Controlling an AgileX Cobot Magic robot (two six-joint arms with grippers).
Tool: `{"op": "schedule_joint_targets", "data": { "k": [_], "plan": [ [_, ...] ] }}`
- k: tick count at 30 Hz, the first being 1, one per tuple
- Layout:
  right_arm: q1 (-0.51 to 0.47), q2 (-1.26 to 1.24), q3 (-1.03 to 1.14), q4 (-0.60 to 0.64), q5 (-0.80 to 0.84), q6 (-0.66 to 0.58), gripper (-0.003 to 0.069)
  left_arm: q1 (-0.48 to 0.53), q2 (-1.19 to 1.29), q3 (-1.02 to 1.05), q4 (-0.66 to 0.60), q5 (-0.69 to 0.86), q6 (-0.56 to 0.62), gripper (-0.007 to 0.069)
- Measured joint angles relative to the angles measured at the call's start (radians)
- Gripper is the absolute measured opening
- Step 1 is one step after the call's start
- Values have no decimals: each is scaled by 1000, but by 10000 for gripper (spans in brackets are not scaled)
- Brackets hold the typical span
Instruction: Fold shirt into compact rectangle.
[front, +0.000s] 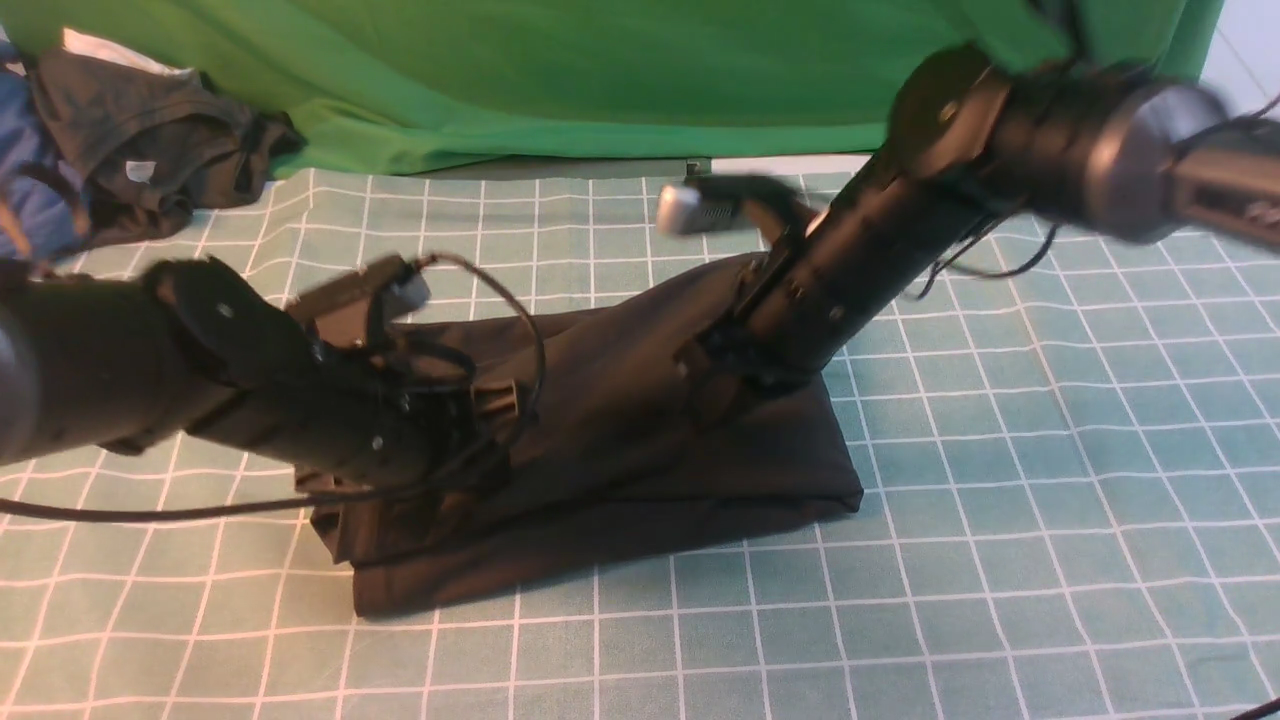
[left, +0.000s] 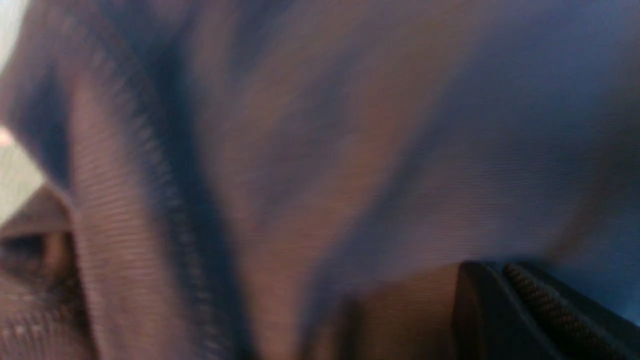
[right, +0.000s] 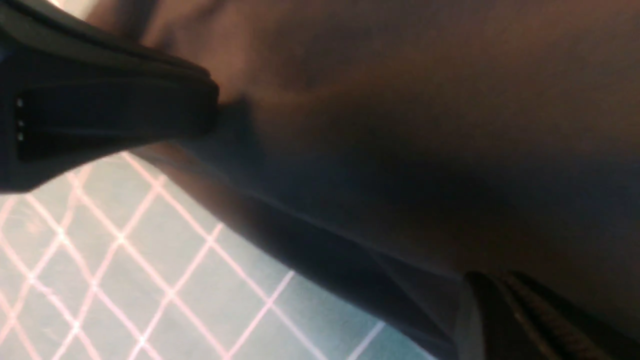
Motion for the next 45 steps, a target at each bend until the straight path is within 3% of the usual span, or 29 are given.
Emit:
{"op": "schedule_joint_targets", "data": {
  "k": [2, 8, 12, 21, 23, 25, 26, 28, 30, 36, 39, 40, 43, 45],
  "plan": [
    [0, 18, 0, -25, 13, 16, 16, 0, 19, 6, 8, -3, -8, 12],
    [-1, 38, 0, -308, 99, 199, 16, -5, 22, 37, 22, -21, -24, 12],
    [-34, -24, 0, -376, 138, 220, 16, -6, -60, 49, 126, 10, -71, 12],
    [-174, -154, -75, -336, 77, 214, 29, -6, -335, 49, 395, 34, -286, 12],
    [-184, -134, -118, -324, 77, 201, 70, -6, -385, 49, 440, 55, -326, 12],
    [-187, -86, -173, -300, 80, 197, 185, -6, -436, 49, 472, 98, -355, 12],
    [-187, -76, -177, -299, 80, 196, 197, -6, -442, 49, 474, 102, -356, 12],
    [-187, -2, -227, -269, 80, 193, 346, -6, -470, 49, 483, 148, -361, 12],
    [-187, 59, -261, -242, 79, 189, 437, -6, -479, 49, 489, 178, -361, 12],
    [-187, 202, -348, -113, 79, 173, 549, -6, -481, 49, 490, 229, -370, 12],
    [-186, 239, -378, -92, 85, 165, 538, -6, -481, 49, 490, 229, -387, 12],
    [-184, 263, -397, -86, 100, 150, 489, -6, -481, 49, 490, 229, -397, 12],
    [-181, 284, -417, -81, 119, 98, 220, -6, -481, 49, 491, 229, -409, 12],
    [-186, 281, -422, -78, 131, 76, 103, -6, -481, 49, 491, 229, -412, 12]
  ]
}}
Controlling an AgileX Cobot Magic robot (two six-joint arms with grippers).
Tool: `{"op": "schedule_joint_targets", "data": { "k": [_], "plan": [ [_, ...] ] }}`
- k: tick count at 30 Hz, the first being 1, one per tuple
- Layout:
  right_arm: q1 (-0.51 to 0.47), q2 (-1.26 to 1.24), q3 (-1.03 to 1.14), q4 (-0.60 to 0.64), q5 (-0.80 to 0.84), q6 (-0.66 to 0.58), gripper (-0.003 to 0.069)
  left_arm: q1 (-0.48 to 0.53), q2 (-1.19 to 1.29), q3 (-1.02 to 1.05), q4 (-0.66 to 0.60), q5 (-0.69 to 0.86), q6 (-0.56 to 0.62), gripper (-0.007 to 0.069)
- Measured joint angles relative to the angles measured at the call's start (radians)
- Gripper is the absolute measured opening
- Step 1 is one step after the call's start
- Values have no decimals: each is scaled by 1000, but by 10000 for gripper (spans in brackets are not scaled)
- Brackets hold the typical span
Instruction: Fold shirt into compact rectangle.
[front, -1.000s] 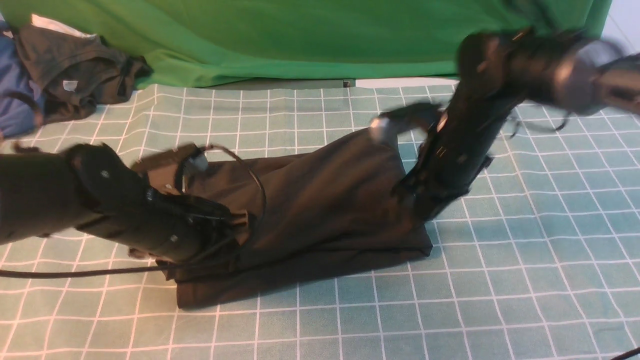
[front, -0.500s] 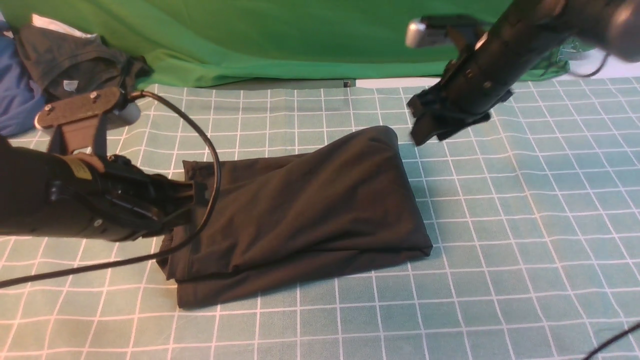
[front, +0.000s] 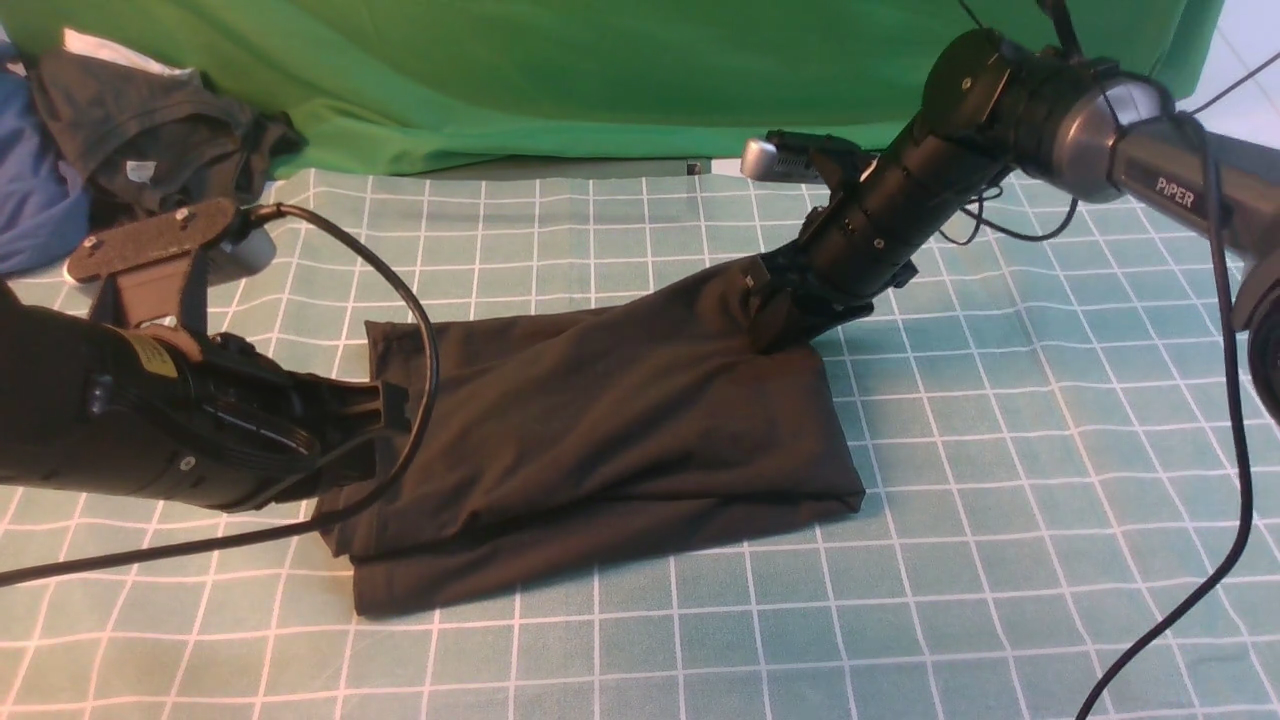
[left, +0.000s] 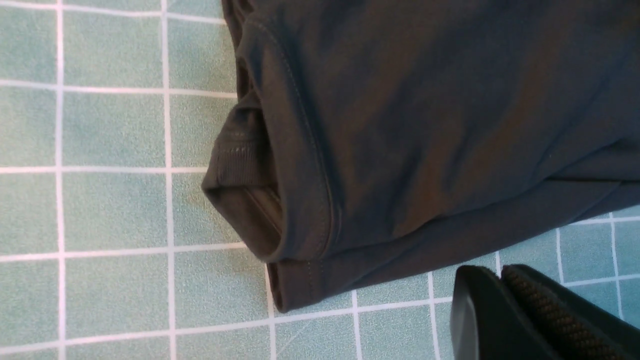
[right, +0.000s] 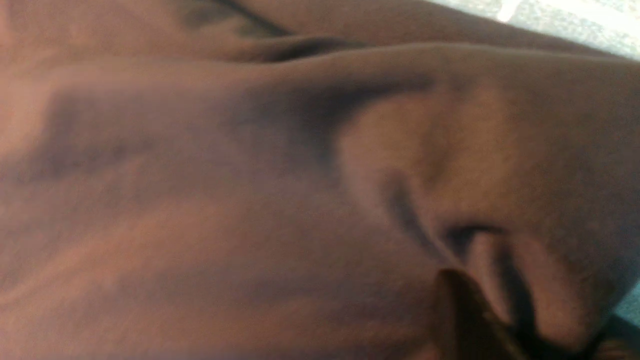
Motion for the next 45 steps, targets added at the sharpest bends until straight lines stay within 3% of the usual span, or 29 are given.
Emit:
{"op": "schedule_joint_targets", "data": {
  "k": [5, 11, 15, 19, 21, 23, 25, 29, 35, 38, 45],
  "plan": [
    [-65, -33, -28, -61, 103, 5, 86, 0, 0, 0, 0, 0, -8, 12],
    [-191, -75, -28, -205, 111, 34, 86, 0, 0, 0, -1, -40, -31, 12],
    [-210, -75, -28, -256, 112, 62, 111, 0, 3, 0, -32, -100, -39, 12],
    [-204, -78, -28, -316, 116, 120, 276, 0, 58, -49, -88, -83, -46, 12],
    [-204, -90, -28, -340, 117, 152, 412, -1, 123, -112, -98, -54, -34, 12],
    [-204, -110, -28, -352, 117, 164, 479, -2, 191, -188, -106, -22, -22, 12],
    [-204, -153, -21, -358, 115, 178, 500, -13, 266, -275, -107, 10, -13, 12],
    [-204, -270, 59, -357, 110, 169, 451, -64, 434, -462, -78, 61, 2, 12],
    [-204, -462, 329, -354, 104, 97, 269, -110, 708, -754, 3, 167, -93, 55],
    [-204, -518, 445, -338, 55, 86, 210, -109, 817, -875, 21, 238, -100, 150],
    [-204, -547, 522, -274, -31, 63, 203, -109, 951, -996, 32, 290, -98, 454]
  ]
}}
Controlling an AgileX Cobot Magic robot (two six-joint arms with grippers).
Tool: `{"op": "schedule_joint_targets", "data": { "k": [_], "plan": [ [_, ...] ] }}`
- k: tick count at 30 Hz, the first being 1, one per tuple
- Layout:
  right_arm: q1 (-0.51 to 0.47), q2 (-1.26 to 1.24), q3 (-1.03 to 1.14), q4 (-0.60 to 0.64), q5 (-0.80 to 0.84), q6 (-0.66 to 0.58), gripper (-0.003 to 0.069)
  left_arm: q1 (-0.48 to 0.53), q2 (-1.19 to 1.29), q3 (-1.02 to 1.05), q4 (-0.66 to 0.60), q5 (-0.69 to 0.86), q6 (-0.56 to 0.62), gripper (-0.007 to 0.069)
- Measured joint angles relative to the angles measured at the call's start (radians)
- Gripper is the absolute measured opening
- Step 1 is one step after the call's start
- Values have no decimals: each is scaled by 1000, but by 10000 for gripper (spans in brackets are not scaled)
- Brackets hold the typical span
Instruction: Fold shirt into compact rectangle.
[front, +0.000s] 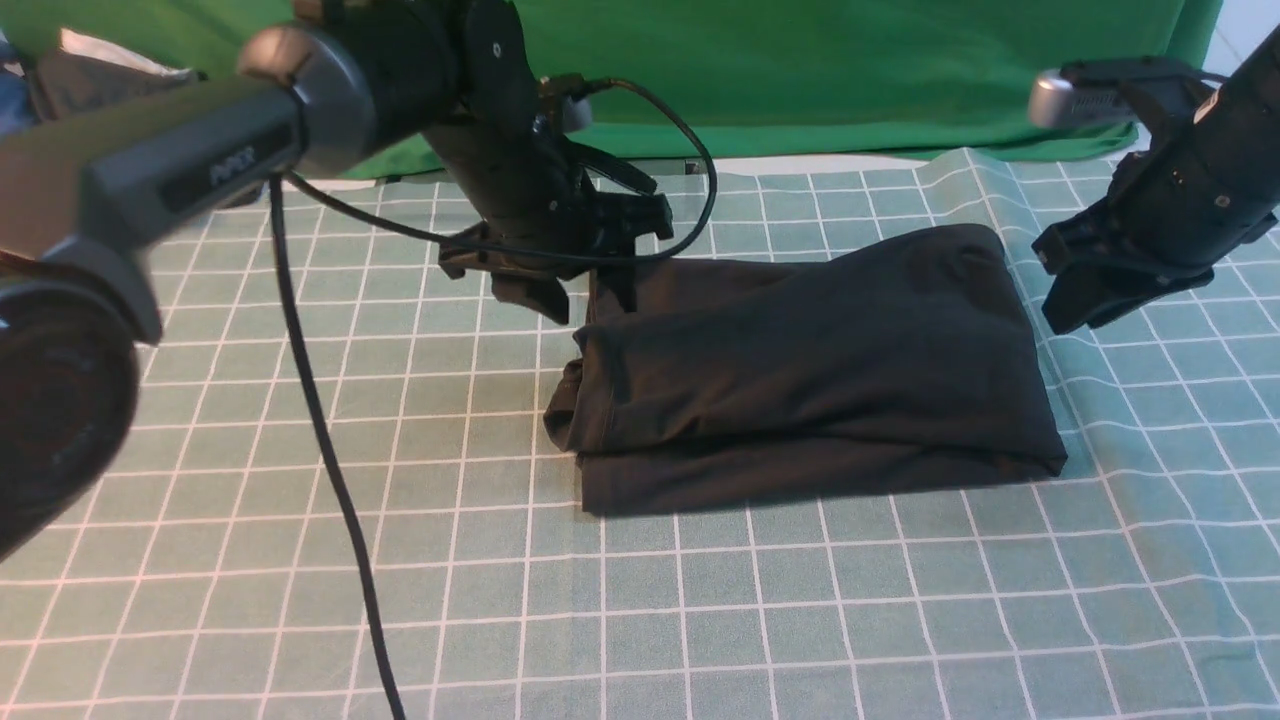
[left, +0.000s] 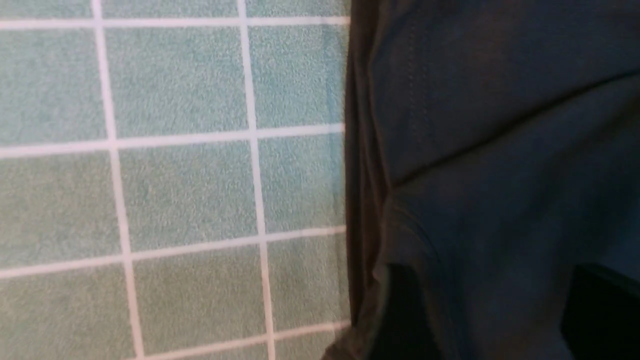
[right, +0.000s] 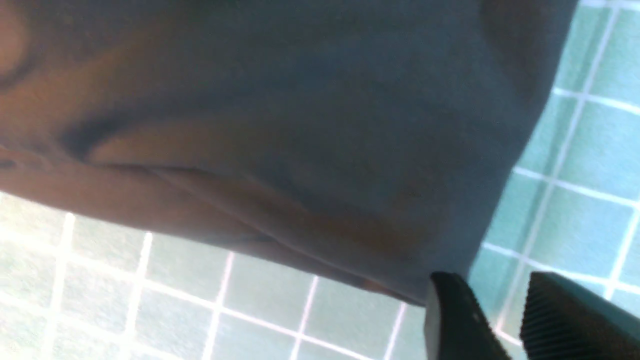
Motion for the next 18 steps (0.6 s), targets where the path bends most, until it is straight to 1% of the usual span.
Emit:
{"op": "schedule_joint_targets", "data": {
  "k": [2, 3, 5, 8, 12, 13, 14, 15, 18],
  "plan": [
    [0, 0, 1, 10, -9, -15, 205, 0, 19, -5, 0, 13, 0, 519],
    [0, 0, 1, 14, -13, -17, 206, 0, 26, -5, 0, 15, 0, 533],
    [0, 0, 1, 15, -19, -17, 210, 0, 39, -6, -1, 19, 0, 533],
    [0, 0, 1, 17, -21, -18, 214, 0, 51, -6, -3, 20, 0, 488],
    [0, 0, 2, 18, -25, -34, 218, 0, 55, -7, -3, 25, 27, 197],
    [0, 0, 2, 18, -25, -36, 219, 0, 54, -7, -3, 23, 35, 150],
    [0, 0, 2, 18, -25, -39, 218, 0, 54, -7, -3, 22, 51, 83],
    [0, 0, 2, 18, -28, -40, 218, 0, 54, -7, -3, 20, 57, 46],
    [0, 0, 2, 18, -36, -41, 218, 0, 52, -7, -3, 16, 73, 19]
  ]
}}
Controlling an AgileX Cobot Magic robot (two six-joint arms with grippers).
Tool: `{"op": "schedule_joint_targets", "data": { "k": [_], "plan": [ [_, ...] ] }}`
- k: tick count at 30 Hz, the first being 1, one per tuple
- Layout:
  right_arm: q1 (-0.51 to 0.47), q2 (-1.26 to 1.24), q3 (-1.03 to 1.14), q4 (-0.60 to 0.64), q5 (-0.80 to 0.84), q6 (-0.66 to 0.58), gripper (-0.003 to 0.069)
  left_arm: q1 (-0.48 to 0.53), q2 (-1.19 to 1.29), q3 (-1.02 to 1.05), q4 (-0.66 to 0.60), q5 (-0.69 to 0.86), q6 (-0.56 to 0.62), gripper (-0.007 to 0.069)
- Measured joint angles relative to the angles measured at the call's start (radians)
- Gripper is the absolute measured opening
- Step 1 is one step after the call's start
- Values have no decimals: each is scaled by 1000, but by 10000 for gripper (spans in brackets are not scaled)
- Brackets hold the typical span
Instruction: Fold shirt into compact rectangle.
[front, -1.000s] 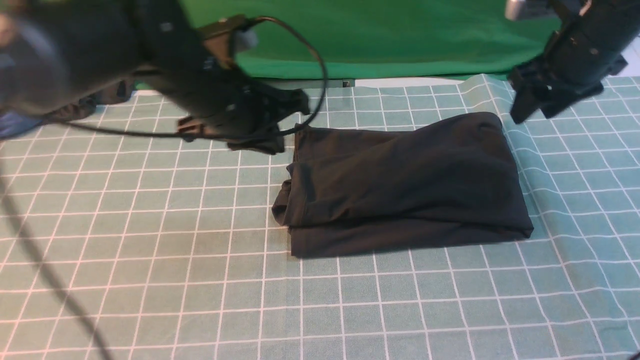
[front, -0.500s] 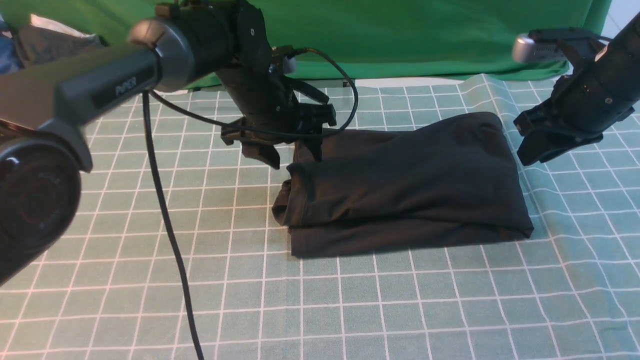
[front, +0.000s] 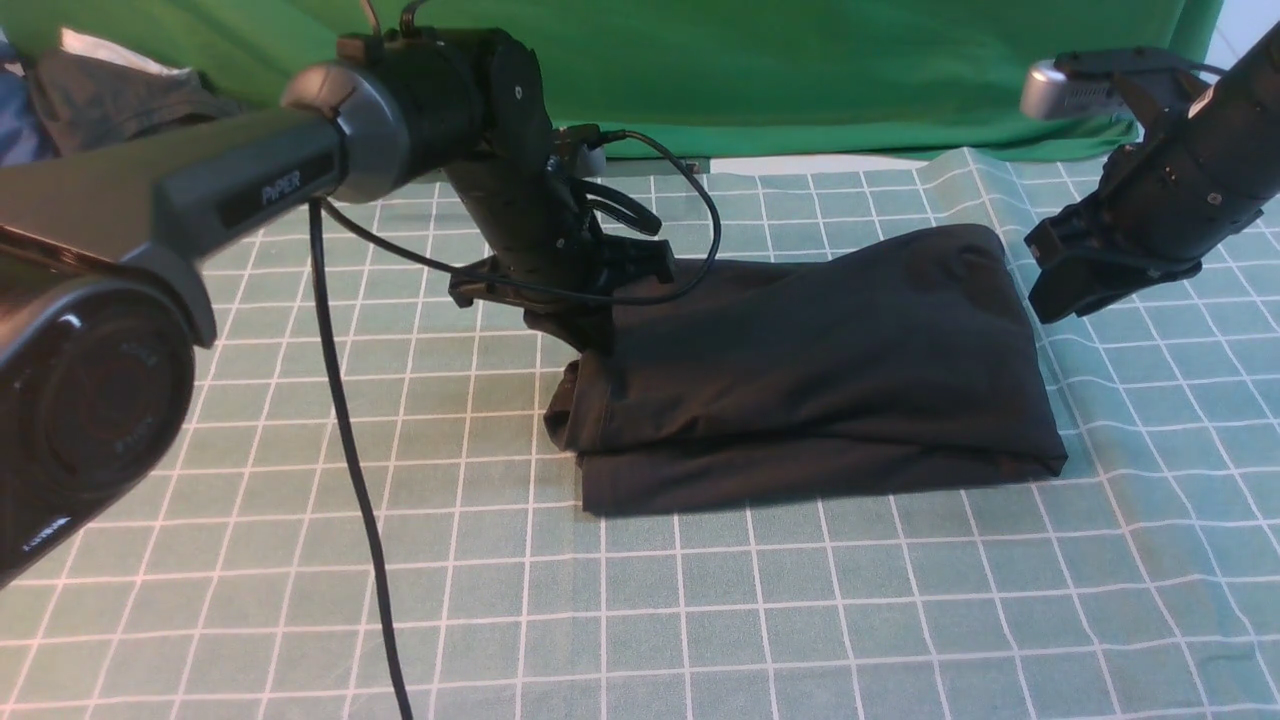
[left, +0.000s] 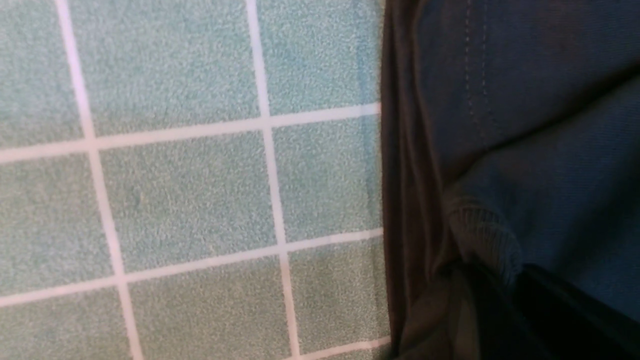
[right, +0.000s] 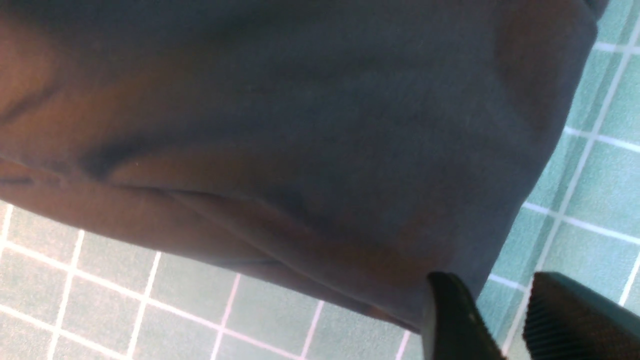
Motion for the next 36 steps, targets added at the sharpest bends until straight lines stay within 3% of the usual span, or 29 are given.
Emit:
{"op": "schedule_joint_targets", "data": {
  "k": [12, 20, 25, 28, 32, 34, 36],
  "plan": [
    [0, 0, 0, 0, -5, -6, 220, -1, -92, -3, 130, -72, -51, 16],
    [0, 0, 0, 6, -7, -6, 235, -1, -64, -3, 139, -96, -51, 31],
    [0, 0, 0, 7, -7, -6, 236, -1, -57, -3, 196, -72, -59, 139],
    [0, -1, 0, 8, -5, -6, 236, -1, -60, -3, 336, -65, -118, 279],
    [0, -15, 0, -2, 32, -7, 224, 0, -76, -8, 441, 9, -159, 402],
    [0, -31, 0, -8, 46, -8, 190, 0, -92, -11, 427, 55, -151, 411],
    [0, -52, 0, -10, 51, -8, 112, 0, -115, -11, 342, 92, -90, 347]
  ]
}}
